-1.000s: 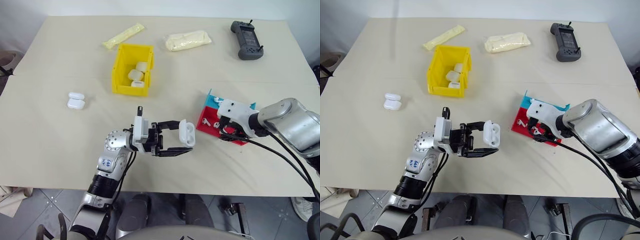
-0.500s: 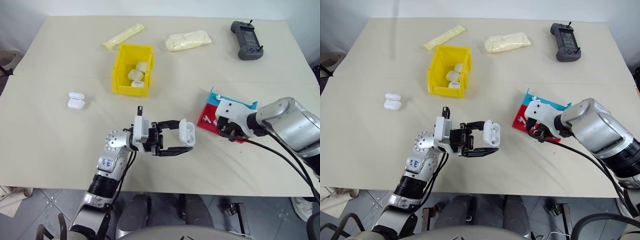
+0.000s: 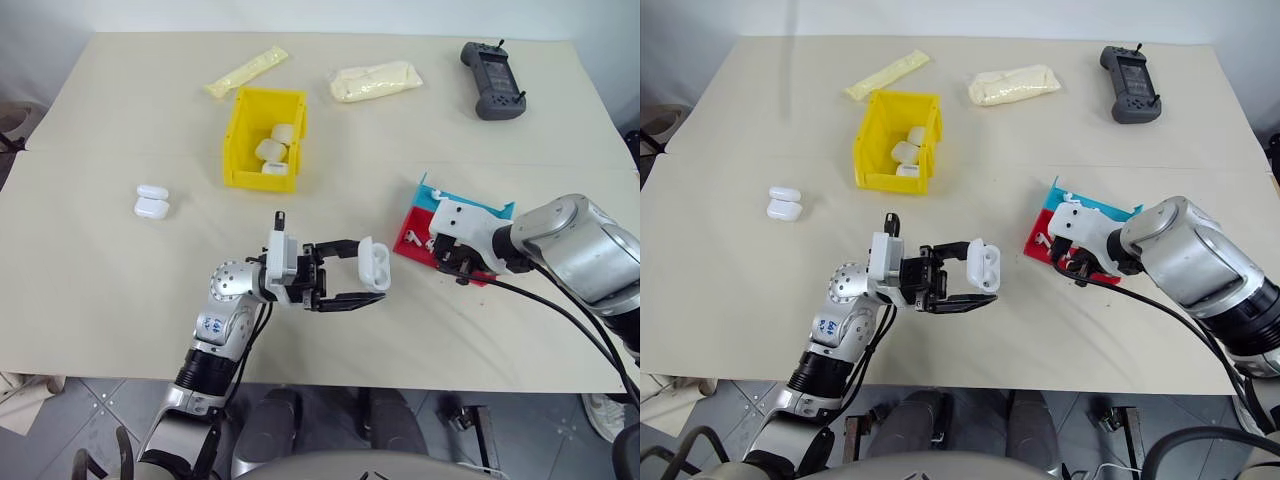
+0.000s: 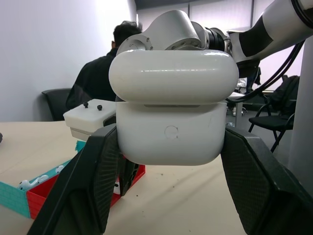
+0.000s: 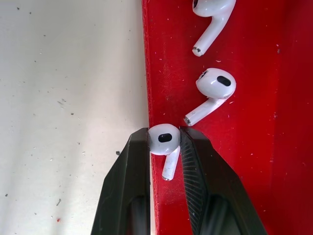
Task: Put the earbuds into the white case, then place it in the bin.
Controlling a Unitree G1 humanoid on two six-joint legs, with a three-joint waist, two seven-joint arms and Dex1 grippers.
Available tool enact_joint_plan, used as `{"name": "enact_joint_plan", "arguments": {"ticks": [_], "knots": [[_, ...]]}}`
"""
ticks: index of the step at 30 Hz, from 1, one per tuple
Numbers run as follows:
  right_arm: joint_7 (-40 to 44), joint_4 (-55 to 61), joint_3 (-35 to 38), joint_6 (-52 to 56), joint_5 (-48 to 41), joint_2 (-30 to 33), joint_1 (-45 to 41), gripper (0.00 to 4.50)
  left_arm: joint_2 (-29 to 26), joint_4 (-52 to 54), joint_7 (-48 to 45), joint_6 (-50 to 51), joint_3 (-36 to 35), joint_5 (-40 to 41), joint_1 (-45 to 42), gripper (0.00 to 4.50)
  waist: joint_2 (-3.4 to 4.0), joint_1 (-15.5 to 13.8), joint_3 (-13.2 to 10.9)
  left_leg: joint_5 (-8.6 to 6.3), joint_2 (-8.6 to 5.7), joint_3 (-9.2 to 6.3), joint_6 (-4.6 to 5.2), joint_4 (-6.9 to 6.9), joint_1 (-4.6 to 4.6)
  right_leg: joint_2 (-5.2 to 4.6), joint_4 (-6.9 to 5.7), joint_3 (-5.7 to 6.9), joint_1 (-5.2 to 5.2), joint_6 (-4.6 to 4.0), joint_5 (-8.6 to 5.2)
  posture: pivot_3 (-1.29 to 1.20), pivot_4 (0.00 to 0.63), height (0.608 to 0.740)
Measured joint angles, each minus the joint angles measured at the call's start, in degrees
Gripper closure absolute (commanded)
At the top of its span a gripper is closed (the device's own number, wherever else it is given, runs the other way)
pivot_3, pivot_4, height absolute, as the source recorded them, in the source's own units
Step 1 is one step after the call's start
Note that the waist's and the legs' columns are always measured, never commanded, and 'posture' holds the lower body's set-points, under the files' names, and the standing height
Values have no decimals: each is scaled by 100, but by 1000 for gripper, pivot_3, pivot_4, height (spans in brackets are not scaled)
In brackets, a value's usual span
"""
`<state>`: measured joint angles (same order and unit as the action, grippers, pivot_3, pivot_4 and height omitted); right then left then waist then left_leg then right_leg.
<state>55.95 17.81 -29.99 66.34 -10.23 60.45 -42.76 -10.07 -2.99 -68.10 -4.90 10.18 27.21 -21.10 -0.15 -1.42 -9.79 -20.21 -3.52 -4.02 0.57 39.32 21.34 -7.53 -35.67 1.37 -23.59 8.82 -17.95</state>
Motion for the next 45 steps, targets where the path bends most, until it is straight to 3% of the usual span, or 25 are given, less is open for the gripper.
{"name": "enact_joint_plan", "arguments": {"ticks": [4,10,13,18,21,29,45], "knots": [[181,261,615,37,-316,224,274,3915,-57,-3,-93,68,-17,47,-29,1729,0,-6,0,0,-2,0,0,-1,2,-1,2,-1,0,0,0,0,150,740],[634,857,3254,-438,-1525,77,1894,3915,-167,-14,-291,133,-57,87,-203,1729,-1,-26,-1,0,0,-2,0,-3,-1,0,-1,3,8,2,1,0,150,740],[529,1032,4283,-984,-2151,-980,2515,3915,-202,-23,-291,237,-117,117,-213,1729,-4,-4,-3,0,6,3,0,-7,-10,6,-5,1,12,2,1,0,150,740],[-138,1262,5574,-1568,-3507,-2808,2838,3915,-177,-25,-238,362,-122,142,-216,1729,0,-4,-5,2,8,-3,-3,-10,-13,8,-21,0,12,2,2,0,150,740],[-328,1437,5440,-1994,-3799,-3297,3169,3915,-256,-23,-204,499,-140,144,-216,1729,1,4,-5,3,-3,-2,0,-8,-12,2,-24,-6,12,3,2,0,150,740],[-926,1698,4533,-2640,-4066,-3970,3071,3915,-353,-17,-214,673,-193,156,-286,1729,3,22,-4,4,0,-2,-1,-11,-15,6,-24,-8,9,3,2,0,150,740],[-1136,1372,3635,-3560,-3663,-4080,3437,3915,-289,-26,-246,667,-225,154,-319,1729,3,19,-4,4,-1,-4,0,-11,-15,7,-23,-8,10,3,2,0,150,740]]}}
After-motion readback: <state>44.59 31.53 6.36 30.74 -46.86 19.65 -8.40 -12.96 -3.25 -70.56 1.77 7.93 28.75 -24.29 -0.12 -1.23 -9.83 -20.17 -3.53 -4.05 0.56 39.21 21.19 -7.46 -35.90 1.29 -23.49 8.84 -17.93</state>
